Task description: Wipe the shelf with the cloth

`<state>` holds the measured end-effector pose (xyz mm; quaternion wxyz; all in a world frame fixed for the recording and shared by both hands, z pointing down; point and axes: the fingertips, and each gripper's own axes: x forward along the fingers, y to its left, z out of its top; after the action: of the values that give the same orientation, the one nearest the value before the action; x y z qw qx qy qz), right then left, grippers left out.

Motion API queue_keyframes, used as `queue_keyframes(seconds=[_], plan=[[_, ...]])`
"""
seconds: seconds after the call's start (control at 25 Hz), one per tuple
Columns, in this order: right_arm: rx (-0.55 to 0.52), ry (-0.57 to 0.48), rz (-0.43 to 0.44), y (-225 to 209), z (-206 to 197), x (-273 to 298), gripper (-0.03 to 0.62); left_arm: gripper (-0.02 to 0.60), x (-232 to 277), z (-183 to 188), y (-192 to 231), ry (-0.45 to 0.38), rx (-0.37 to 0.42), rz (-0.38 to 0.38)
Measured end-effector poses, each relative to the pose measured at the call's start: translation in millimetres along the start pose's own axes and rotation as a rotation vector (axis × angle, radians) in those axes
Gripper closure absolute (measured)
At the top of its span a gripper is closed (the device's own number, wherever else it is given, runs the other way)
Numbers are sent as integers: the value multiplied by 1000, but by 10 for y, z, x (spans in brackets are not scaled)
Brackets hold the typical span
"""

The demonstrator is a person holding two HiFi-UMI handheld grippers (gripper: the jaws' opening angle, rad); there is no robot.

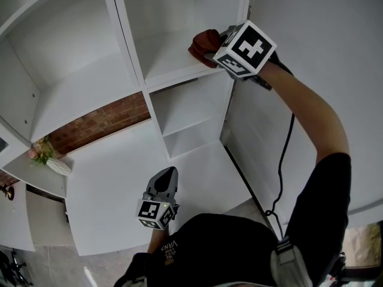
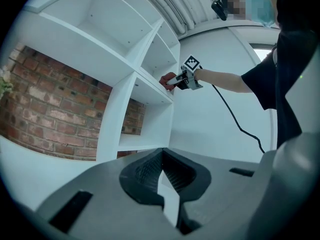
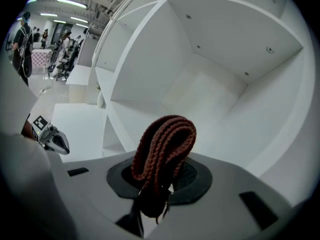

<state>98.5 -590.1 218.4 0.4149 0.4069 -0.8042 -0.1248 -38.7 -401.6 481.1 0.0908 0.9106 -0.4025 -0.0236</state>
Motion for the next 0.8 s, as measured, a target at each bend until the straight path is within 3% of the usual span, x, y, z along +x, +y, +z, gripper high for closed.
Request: queue_keyframes(seconds=[0.24,0.44,0.8], plan=[[-135,128,-144,-198,-319,-94,499,575,118,-55,-88,9,-3,-38],[-236,160,-205,-234,-410,-136,499,575,164,-42,-154,7,-6,-46],[-194,-118,-271,-102,-323,-493,499,575,172,-34,-263,-4,3,0]])
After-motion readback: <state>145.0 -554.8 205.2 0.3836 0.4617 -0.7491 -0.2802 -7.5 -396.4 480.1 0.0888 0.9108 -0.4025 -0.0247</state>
